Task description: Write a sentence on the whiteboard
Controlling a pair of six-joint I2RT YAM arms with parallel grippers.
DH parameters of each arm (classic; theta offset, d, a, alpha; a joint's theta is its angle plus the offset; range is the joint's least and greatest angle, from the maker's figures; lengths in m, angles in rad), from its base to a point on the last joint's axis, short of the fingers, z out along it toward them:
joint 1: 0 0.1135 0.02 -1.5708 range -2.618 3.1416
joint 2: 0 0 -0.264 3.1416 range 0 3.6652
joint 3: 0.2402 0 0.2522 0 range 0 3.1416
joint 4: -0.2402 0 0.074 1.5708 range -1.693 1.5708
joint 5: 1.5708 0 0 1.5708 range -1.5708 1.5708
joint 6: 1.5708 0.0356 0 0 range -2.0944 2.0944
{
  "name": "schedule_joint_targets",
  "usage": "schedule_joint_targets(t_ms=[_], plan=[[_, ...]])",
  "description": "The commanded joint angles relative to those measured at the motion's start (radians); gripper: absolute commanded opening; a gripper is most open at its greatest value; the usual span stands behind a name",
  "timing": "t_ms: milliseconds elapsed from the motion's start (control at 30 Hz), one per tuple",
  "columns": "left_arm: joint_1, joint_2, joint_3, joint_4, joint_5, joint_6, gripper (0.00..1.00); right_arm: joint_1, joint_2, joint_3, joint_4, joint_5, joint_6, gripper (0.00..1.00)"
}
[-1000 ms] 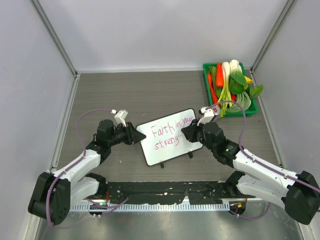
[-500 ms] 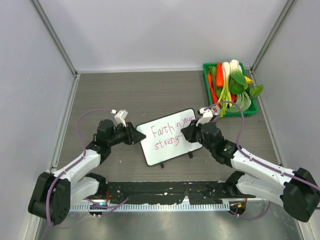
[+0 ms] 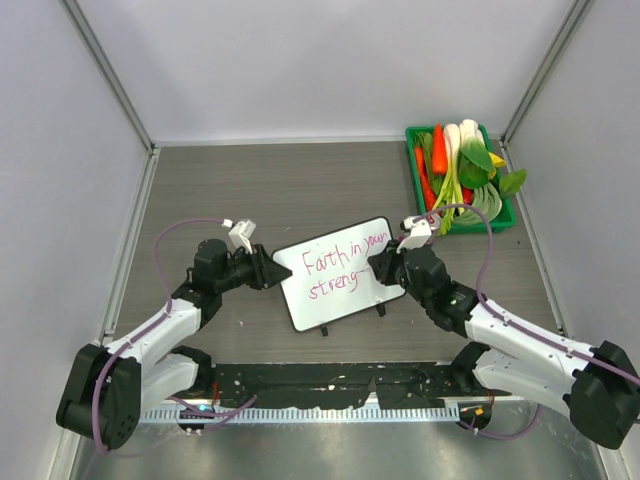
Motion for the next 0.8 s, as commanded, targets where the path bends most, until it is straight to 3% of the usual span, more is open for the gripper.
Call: schedule_joint_targets(t_ms=[0,433,767], plan=[[0.005,0.017,-0.008,-0.026,-0.051,0.069,0.0,-0.004,-0.017,0.002,-0.027,0.07,-0.031,0.01],[0.007,0.014,-0.008,-0.026,-0.053,0.071,0.0,-0.004,-0.067,0.04,0.014,0.007,-0.014,0.01],[0.005,0.014,-0.008,-0.027,-0.056,0.068,0.0,-0.002,0.024,0.046,0.077,-0.016,-0.004,0.01]])
